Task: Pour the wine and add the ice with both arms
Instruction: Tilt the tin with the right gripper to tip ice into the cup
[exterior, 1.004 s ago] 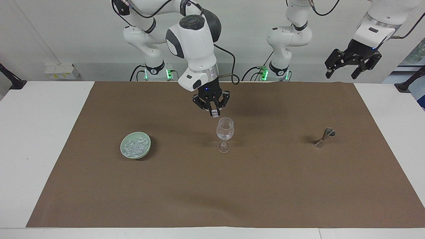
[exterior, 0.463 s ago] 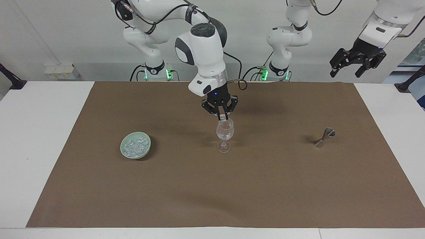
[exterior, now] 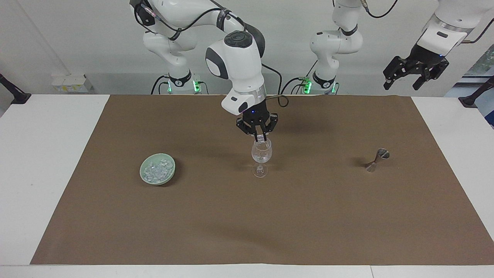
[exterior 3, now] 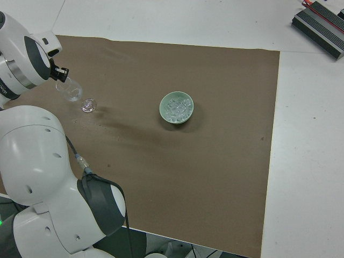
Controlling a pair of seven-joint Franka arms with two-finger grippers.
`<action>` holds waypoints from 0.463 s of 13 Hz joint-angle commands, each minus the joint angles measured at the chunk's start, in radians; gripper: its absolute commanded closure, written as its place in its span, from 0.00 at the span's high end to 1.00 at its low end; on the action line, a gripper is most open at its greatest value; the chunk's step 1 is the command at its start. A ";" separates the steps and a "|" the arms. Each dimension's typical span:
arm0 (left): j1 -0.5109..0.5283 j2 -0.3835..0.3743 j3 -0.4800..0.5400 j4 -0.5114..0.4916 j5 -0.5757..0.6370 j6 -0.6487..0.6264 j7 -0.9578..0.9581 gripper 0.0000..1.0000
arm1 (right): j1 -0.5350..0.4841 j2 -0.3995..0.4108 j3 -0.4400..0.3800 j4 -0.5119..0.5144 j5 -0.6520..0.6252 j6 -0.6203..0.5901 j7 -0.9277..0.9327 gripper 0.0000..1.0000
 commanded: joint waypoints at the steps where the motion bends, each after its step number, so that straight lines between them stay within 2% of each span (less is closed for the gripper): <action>1: -0.006 -0.005 0.008 0.008 -0.007 -0.024 0.003 1.00 | -0.002 0.023 0.015 0.016 -0.039 0.025 0.031 0.00; 6: -0.006 -0.005 0.008 0.008 -0.007 -0.024 0.003 1.00 | 0.002 0.035 0.018 0.005 -0.049 0.043 0.042 0.00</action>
